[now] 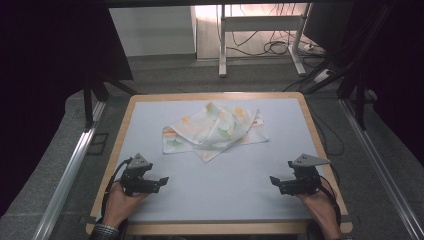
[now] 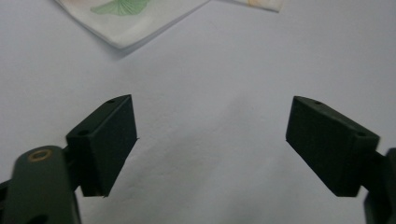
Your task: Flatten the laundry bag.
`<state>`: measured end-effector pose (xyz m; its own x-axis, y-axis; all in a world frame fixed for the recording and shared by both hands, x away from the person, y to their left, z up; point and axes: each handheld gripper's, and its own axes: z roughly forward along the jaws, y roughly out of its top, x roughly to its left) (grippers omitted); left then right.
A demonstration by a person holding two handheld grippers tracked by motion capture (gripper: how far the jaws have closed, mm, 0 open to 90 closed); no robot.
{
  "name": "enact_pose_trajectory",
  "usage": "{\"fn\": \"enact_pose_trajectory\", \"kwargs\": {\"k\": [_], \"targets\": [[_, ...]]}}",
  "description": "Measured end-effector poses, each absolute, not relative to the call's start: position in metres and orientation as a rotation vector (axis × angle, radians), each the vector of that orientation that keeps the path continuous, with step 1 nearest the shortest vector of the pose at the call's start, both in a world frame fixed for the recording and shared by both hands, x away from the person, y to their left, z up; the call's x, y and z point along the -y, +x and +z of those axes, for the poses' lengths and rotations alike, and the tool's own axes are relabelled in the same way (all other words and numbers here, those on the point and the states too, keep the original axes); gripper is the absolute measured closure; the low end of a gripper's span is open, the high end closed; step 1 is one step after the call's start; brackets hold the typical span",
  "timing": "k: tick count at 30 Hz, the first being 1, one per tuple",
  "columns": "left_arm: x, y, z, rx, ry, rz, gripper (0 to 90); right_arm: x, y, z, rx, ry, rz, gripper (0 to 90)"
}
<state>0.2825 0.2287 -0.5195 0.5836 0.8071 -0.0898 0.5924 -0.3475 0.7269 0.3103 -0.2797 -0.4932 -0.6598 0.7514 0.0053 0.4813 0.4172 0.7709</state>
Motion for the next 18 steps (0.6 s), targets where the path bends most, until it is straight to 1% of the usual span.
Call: {"fn": "enact_pose_trajectory", "kwargs": {"k": [5,10,14,18], "targets": [[-0.228,0.288,-0.518,-1.113,2.077,0.420,17.6,0.277,0.320,-0.495,-2.347,1.049,1.075,8.6],[-0.229,0.297,-0.519,-1.123,2.074,0.442,20.4,0.273,0.328,-0.495,-2.331,1.077,1.070,8.1],[-0.233,0.307,-0.520,-1.131,2.046,0.431,23.3,0.267,0.336,-0.498,-2.339,1.088,1.072,4.9],[-0.233,0.313,-0.522,-1.132,2.062,0.471,27.6,0.261,0.344,-0.499,-2.325,1.101,1.064,4.5]]}}
